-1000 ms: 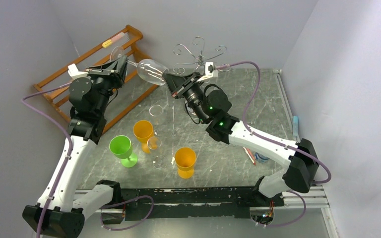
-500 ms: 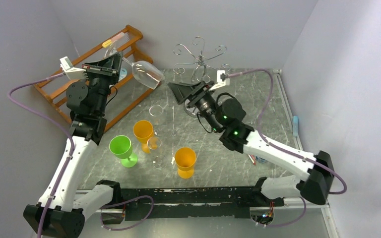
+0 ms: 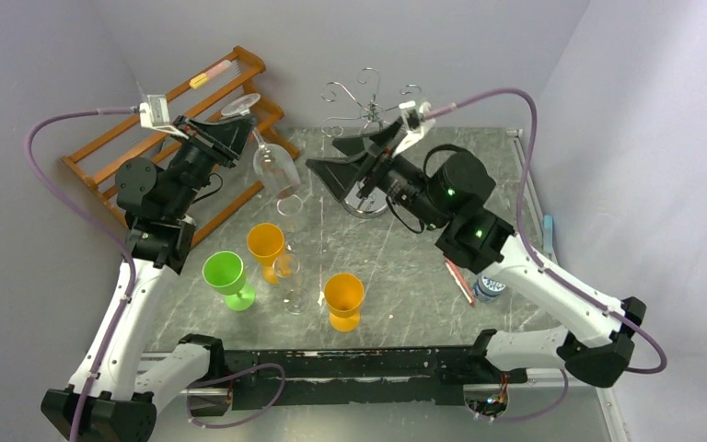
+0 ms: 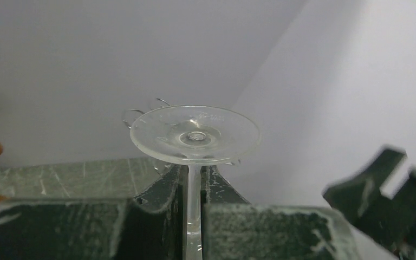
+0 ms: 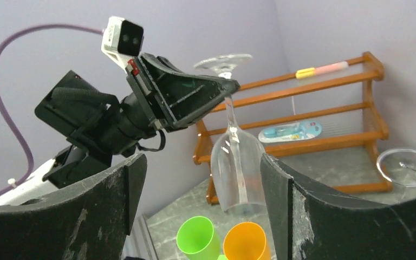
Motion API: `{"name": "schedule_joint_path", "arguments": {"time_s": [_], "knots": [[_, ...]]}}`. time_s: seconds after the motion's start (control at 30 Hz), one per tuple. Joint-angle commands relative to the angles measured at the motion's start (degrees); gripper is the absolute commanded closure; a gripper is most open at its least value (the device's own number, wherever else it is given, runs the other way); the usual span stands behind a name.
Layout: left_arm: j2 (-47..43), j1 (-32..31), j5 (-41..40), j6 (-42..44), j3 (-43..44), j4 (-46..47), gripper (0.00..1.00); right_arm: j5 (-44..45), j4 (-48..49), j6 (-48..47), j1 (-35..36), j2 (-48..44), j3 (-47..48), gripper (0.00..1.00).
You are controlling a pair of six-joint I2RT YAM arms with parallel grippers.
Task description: Place the wine glass upside down on the wine glass rack
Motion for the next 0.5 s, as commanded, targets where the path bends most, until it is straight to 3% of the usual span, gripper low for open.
{"name": "schedule_joint_path", "arguments": {"time_s": [0.0, 0.2, 0.47], "knots": [[-1.5, 0.2, 16.4, 6.4, 2.5, 7.0, 0.95, -10.1, -15.0, -5.6, 0.1, 6.1, 9.1, 0.20], [-0.9, 0.2, 25.7, 2.1, 2.5, 11.8, 0.95, -14.9, -20.6, -4.9, 0.2, 13.9, 17.9, 0.28], [-0.9, 0.1, 29.4, -2.5, 1.0, 16.2, 0.95, -18.9, -15.7, -1.1, 0.2, 17.2, 18.7, 0.41]]}}
